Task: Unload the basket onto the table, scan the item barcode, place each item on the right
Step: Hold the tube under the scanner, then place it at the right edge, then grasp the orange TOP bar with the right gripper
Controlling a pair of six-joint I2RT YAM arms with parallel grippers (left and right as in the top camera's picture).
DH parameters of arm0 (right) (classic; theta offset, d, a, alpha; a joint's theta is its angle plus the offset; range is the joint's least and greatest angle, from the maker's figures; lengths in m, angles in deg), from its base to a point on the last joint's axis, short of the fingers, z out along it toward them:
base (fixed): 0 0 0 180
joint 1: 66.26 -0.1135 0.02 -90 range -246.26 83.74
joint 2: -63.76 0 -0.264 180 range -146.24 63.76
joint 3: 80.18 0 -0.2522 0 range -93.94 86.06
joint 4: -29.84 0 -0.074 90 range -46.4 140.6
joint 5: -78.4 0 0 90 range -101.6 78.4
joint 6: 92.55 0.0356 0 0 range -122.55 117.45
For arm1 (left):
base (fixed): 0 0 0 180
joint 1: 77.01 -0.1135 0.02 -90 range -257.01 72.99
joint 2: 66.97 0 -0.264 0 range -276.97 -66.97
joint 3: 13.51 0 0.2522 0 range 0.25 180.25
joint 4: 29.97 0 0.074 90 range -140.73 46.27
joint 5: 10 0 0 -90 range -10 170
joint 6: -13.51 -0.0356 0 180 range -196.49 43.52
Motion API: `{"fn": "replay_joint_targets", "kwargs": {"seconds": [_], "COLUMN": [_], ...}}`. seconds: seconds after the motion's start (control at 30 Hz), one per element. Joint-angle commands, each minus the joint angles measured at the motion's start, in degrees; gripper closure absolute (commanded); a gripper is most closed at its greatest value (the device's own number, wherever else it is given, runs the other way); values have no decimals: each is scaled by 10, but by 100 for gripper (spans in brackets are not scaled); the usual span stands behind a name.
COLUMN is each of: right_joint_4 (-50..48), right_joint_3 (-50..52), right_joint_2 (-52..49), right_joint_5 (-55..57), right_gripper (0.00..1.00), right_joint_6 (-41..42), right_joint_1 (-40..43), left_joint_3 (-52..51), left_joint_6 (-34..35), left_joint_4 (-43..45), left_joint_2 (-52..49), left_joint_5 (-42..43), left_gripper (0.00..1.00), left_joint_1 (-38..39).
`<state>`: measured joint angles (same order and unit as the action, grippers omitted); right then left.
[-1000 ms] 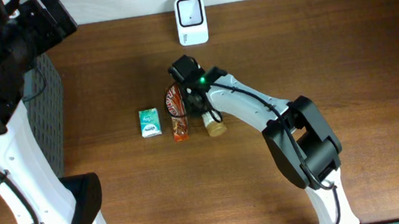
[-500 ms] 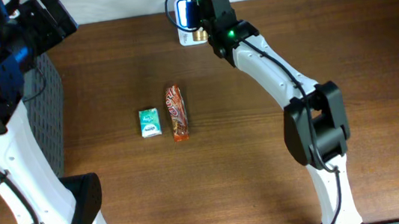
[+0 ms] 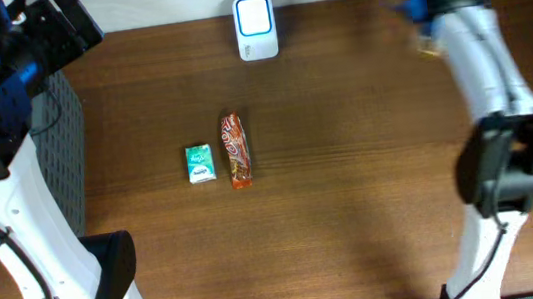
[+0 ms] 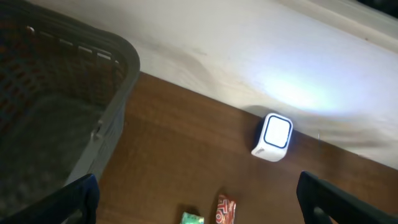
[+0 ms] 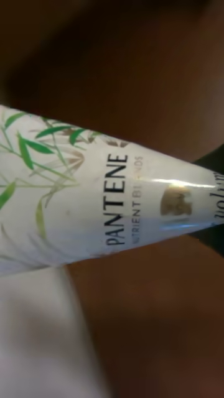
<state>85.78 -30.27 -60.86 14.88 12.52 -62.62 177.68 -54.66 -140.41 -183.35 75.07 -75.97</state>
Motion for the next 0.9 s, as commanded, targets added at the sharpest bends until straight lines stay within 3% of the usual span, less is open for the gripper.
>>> {"fn": "replay_joint_targets", "kwargs": {"seconds": [0.0, 0.17, 0.2, 0.23, 0.27, 0.3, 0.47, 0.63, 0.7, 0.8, 0.87], "right_joint_4": [69, 73, 71, 71, 71, 72, 92, 120, 159, 193, 191], "right_joint_3": [14, 22, 22, 22, 21, 21, -37, -82, -74, -42, -7], "right_joint_2": [-14, -54, -57, -57, -55, -49, 28, 102, 98, 90, 77], "right_joint_5": [36, -108, -123, -132, -132, -130, -156, -608, -714, -686, -611], "right_gripper": [96, 96, 87, 63, 30, 12, 5, 6, 6, 10, 13], "right_joint_6": [57, 64, 64, 64, 64, 62, 63, 4, -31, -89, -83], "right_joint_1": [137, 267, 278, 289, 291, 291, 282, 217, 159, 47, -44], "left_joint_3": [0, 0, 0, 0, 0, 0, 0, 0, 0, 0, 0], "left_joint_6": [-9, -9, -9, -9, -9, -9, -9, -9, -9, -9, -9], "left_joint_4": [0, 0, 0, 0, 0, 0, 0, 0, 0, 0, 0], "left_joint_2": [2, 2, 2, 2, 2, 2, 2, 2, 2, 2, 2], "left_joint_5": [0, 0, 0, 0, 0, 0, 0, 0, 0, 0, 0], "left_gripper": [1, 1, 1, 1, 1, 1, 1, 1, 1, 1, 1], "left_joint_1": [-1, -1, -1, -1, -1, -1, -1, -1, -1, -1, -1]}}
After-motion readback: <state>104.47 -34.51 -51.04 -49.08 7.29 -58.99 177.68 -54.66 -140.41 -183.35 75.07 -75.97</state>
